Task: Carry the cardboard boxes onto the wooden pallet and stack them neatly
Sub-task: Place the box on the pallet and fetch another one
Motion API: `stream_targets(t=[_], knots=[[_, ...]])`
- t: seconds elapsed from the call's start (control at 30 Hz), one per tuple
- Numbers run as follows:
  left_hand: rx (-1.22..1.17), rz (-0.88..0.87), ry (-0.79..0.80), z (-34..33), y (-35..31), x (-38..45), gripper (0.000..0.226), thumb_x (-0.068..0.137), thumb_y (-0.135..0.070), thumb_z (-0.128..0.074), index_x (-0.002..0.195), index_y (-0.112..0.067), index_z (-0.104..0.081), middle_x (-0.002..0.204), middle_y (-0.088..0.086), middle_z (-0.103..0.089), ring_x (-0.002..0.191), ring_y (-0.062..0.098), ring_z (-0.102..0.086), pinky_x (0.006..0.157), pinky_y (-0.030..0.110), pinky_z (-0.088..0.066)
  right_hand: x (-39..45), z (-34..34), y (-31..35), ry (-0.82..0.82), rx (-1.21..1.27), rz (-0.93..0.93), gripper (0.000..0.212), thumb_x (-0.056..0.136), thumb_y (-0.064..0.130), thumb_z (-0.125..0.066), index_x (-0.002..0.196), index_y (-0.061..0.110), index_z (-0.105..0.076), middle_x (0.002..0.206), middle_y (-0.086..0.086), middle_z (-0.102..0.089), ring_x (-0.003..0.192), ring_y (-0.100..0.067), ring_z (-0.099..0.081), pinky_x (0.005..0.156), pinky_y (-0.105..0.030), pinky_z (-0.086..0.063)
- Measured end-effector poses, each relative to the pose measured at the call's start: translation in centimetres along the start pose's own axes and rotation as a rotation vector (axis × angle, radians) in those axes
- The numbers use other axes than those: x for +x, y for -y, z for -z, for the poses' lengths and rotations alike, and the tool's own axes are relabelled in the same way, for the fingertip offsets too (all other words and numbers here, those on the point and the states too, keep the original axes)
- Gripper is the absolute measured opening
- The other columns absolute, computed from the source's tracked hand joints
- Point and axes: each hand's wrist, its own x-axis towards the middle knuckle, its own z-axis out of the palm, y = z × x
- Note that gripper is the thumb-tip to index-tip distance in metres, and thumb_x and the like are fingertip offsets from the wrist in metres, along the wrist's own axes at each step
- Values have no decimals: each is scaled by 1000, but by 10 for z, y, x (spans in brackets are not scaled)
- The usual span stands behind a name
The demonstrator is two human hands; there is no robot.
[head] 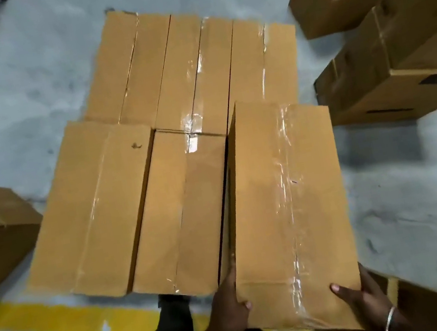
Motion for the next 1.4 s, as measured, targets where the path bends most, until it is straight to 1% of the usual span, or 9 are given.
stream_targets(t=[0.13,0.33,0.53,0.6,0.67,0.83,0.97,1.13,1.4], knots=[[-38,36,-85,-10,31,25,92,87,-2,-65,151,-37,-9,150,-15,-28,138,4,-25,115,21,-21,22,-23,-29,44,56,-24,132,22,38,-100,140,16,-45,110,-4,-71,99,-26,-66,74,-32,-59],[-47,26,-215,-20,52,33,92,87,-8,-67,143,-44,-4,150,-20,-21,138,0,-20,112,17,-15,36,-43,-57,-21,117,2,127,24,31,-99,139,23,-47,122,-12,-66,111,-36,-61,99,-52,-47],[-36,32,-232,-17,57,31,91,89,-10,-66,155,-29,-5,161,-6,-17,146,11,-20,109,14,-14,31,-52,-58,-56,55,40,138,8,56,-94,133,21,-48,118,-14,-65,101,-31,-61,85,-35,-56],[-22,9,-232,-16,58,30,91,90,-14,-67,155,-28,-6,161,-5,-18,145,11,-22,108,13,-15,30,-53,-56,-54,-72,106,134,22,37,-99,141,26,-39,130,-15,-58,114,-32,-56,91,-31,-54],[-4,-6,-223,-13,61,31,89,90,-18,-67,155,-27,-7,161,-3,-20,145,13,-25,106,13,-17,32,-56,-54,-167,-313,203,129,46,17,-91,151,39,-19,151,-13,-38,135,-34,-41,111,-46,-37],[-32,-50,-177,-2,79,34,87,87,-29,-71,155,-29,-17,154,-5,-36,137,13,-39,107,18,-32,22,-108,-18,-308,-962,521,83,70,43,-50,150,26,-33,162,-17,-1,147,-37,-15,112,-60,-21],[-194,-41,-109,11,104,33,83,73,-50,-70,148,-34,-38,144,-6,-52,131,9,-49,108,36,-44,20,-169,-14,-385,-1011,393,78,75,32,-37,150,16,-25,162,-16,-6,149,-33,-6,111,-66,-12],[-284,-24,-73,46,148,9,52,91,-18,-67,141,-20,-50,136,-1,-59,124,12,-56,105,30,-45,9,-225,-12,-487,-928,333,68,84,30,-44,149,16,-29,161,-18,-10,149,-35,-7,113,-62,-14],[-436,124,-537,200,262,-109,34,96,-27,-59,130,-20,-59,114,0,-69,110,17,-63,88,23,-45,-82,-404,-35,-135,-927,527,47,96,36,-50,138,16,-51,153,-20,-34,142,-36,-32,114,-45,-30]])
